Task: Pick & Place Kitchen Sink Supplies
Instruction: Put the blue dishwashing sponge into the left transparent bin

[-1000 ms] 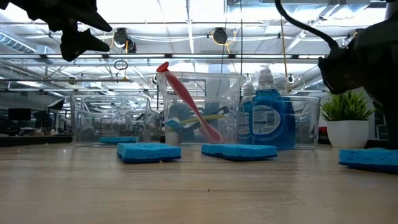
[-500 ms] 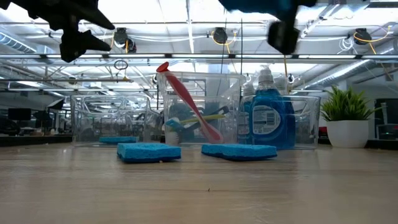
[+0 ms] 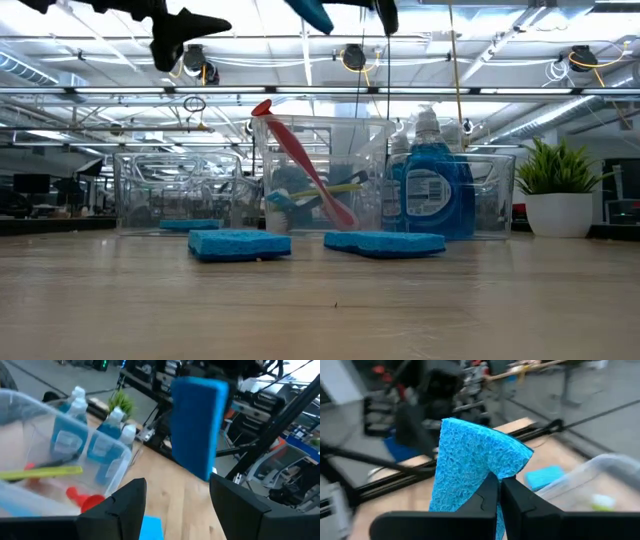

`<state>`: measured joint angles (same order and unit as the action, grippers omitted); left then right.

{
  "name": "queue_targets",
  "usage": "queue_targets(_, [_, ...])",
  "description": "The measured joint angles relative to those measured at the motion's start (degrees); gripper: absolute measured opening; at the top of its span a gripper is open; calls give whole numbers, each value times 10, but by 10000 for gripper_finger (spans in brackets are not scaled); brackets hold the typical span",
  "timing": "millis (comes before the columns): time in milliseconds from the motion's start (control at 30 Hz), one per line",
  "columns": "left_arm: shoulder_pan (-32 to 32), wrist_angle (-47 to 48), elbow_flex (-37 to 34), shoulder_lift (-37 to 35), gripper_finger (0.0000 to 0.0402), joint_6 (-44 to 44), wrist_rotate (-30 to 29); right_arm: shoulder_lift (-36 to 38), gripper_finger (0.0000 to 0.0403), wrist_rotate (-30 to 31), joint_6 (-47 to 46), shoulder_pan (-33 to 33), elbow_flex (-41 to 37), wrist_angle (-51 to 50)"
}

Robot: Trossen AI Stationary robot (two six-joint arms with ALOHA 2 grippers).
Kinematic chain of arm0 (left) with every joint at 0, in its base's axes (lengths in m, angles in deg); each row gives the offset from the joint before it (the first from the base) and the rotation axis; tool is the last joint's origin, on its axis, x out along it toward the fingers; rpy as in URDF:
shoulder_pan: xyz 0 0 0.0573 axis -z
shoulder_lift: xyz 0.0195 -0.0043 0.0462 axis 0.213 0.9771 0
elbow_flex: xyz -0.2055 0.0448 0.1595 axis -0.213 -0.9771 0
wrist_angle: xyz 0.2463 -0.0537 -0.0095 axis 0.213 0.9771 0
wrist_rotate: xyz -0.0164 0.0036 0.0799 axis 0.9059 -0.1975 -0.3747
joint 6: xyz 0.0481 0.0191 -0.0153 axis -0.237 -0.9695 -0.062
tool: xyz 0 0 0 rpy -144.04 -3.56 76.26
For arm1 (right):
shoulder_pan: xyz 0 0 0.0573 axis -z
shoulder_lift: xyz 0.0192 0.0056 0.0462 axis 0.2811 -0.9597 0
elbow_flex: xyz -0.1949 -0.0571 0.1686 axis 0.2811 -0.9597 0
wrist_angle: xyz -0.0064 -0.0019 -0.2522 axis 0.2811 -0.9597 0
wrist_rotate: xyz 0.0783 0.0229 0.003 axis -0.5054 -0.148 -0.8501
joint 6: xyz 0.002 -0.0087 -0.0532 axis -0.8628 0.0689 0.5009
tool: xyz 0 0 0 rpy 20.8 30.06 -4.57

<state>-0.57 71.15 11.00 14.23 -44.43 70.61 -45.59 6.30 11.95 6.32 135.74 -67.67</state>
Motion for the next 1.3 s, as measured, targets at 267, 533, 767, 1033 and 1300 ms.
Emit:
queue_targets(267, [-1,-29,0,16,218,-16,-82,-9,0,63,18,18,35,-17])
queue_targets(533, [-1,-173,0,80,218,-67,-91,-37,0,71,8,28,35,15])
queue_targets(767, [-1,-223,0,119,218,-50,-96,-44,0,72,8,29,35,14])
queue_targets(1033, [-1,-254,0,146,218,-42,-99,-44,0,72,8,29,35,13])
queue_targets(1300, [-9,-230,63,200,218,-77,-107,-45,0,74,9,29,35,12])
